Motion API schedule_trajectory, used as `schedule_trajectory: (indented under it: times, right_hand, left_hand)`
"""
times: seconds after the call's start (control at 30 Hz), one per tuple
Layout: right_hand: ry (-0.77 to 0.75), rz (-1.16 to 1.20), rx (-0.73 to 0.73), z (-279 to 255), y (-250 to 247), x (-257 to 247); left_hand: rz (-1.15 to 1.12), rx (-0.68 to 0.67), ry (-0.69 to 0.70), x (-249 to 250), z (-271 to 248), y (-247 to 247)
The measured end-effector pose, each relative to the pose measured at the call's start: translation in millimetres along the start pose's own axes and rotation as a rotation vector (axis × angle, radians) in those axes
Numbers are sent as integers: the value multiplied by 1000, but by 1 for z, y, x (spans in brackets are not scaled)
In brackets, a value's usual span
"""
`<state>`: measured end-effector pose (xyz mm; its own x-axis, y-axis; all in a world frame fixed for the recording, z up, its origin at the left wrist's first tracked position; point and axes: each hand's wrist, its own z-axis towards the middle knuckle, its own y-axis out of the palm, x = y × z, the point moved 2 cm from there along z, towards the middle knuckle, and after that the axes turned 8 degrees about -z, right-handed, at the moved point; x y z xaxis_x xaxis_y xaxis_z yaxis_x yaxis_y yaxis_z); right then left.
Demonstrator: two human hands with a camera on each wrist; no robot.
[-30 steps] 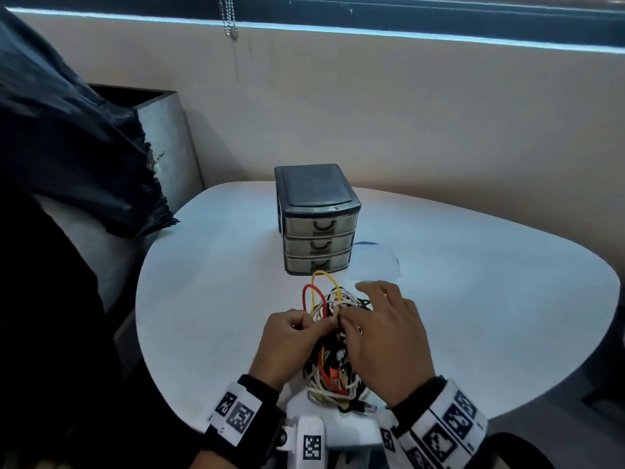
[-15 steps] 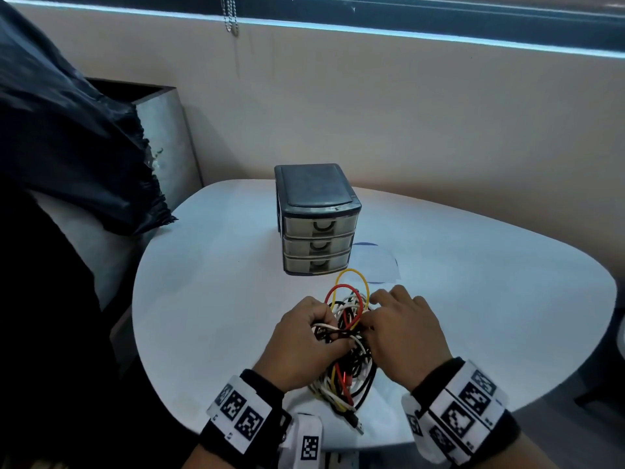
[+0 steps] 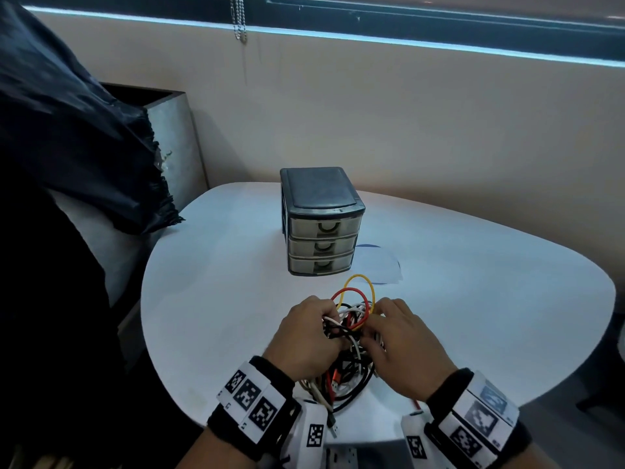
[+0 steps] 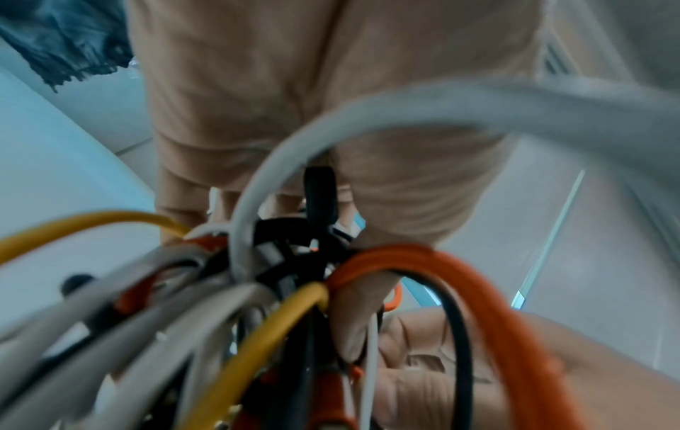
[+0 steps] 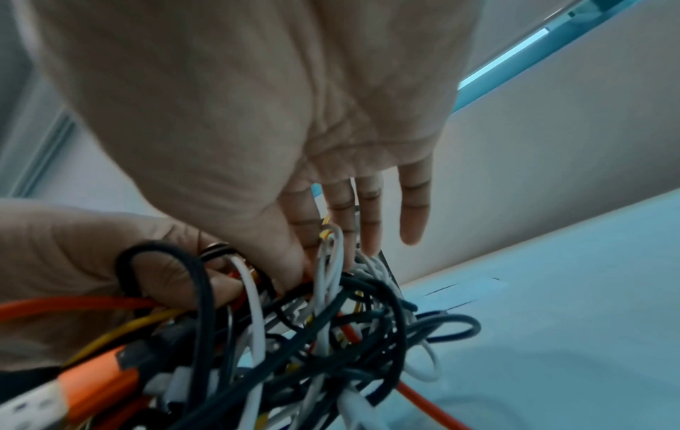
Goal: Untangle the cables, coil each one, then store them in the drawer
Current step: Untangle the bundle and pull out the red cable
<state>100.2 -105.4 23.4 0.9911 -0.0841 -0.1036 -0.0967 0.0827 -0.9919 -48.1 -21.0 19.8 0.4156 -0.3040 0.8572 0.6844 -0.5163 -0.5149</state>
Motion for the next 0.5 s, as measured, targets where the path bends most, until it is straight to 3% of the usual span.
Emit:
schedule_trajectory:
  times: [0.2,0.5]
  right_hand:
    - [12,71,-43,-2,-4,-1]
    - [154,-21,54,-4,-8,-18]
  left_hand:
    - [-29,0,-6,-2,-3,1]
    - [67,43,-9,6,-7,8]
